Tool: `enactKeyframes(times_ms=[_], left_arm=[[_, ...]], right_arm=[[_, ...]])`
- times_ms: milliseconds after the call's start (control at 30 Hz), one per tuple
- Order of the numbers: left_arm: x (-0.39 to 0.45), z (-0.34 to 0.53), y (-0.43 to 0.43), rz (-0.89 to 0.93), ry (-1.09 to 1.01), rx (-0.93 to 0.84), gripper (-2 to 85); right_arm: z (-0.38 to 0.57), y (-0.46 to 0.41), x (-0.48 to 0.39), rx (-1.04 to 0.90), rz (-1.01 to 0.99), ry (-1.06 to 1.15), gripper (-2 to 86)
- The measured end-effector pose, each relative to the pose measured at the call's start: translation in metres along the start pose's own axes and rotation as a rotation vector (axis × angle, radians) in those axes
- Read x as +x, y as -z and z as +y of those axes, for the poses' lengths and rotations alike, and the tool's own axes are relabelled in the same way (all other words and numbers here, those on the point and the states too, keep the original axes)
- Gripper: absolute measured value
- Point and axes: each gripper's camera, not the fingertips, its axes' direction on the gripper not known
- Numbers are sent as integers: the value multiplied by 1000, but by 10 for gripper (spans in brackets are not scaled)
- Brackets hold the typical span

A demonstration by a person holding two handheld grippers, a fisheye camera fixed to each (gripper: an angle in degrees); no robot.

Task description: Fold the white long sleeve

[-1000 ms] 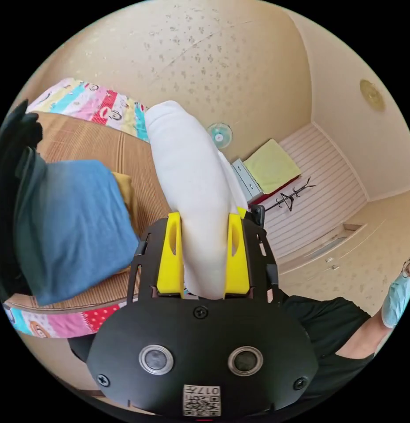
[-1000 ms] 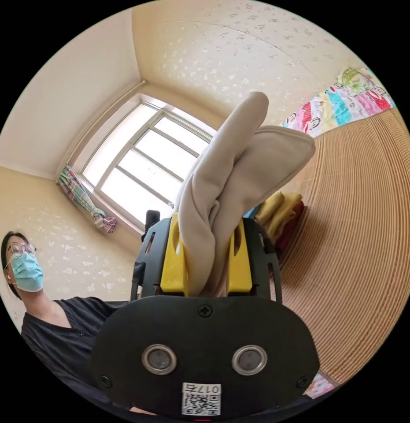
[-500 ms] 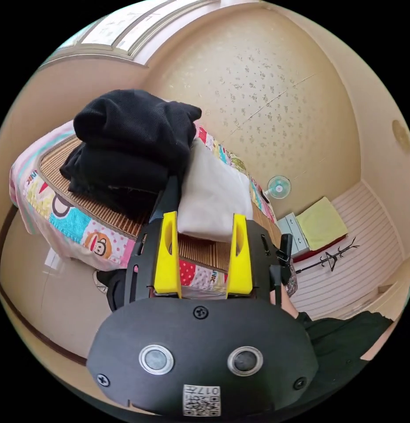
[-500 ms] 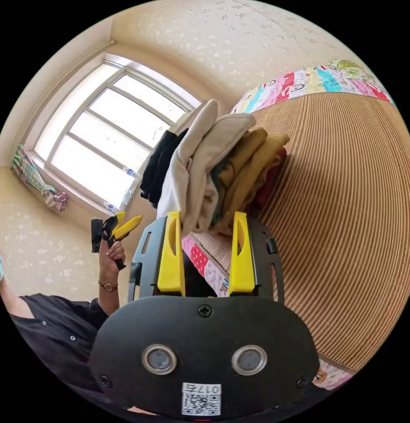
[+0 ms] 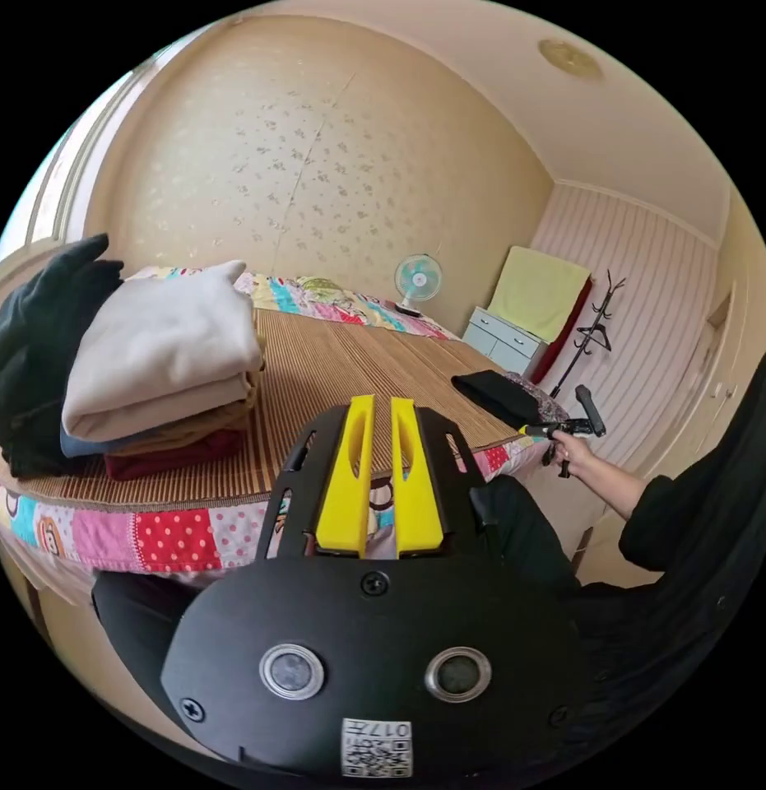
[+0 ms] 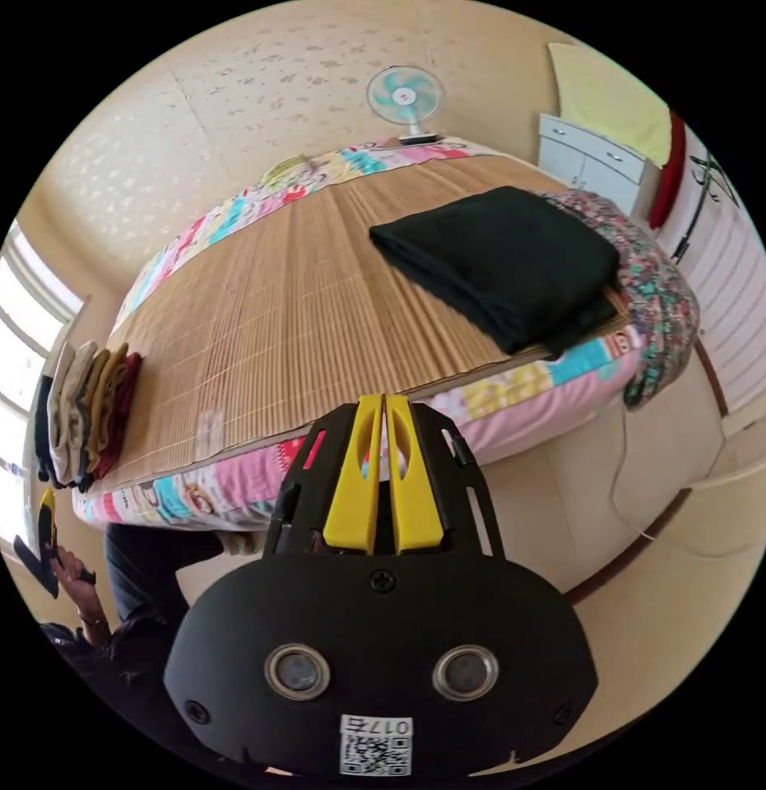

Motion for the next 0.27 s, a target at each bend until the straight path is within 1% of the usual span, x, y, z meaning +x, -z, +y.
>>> enactKeyframes(times_ms=[33, 67, 100, 167, 200, 267], left_arm=[[14, 2, -5, 8, -40, -1, 5], [19, 3, -8, 13, -49, -4, 2], [25, 4, -15, 28, -47, -19, -2], [25, 7, -27, 72, -9, -51, -5], [20, 9, -35, 108, 24, -71, -6], [12, 15, -45, 119, 79, -100, -6]], right_arm=[[-2, 12, 19, 56, 50, -57, 40], [-4, 20, 41, 124, 55, -142, 63], [-5, 22, 54, 152, 38, -196, 70], [-10, 14, 114, 210, -100, -434, 91], [-11, 9, 127, 222, -136, -482, 95], [-14, -11, 163, 266, -241, -611, 107]])
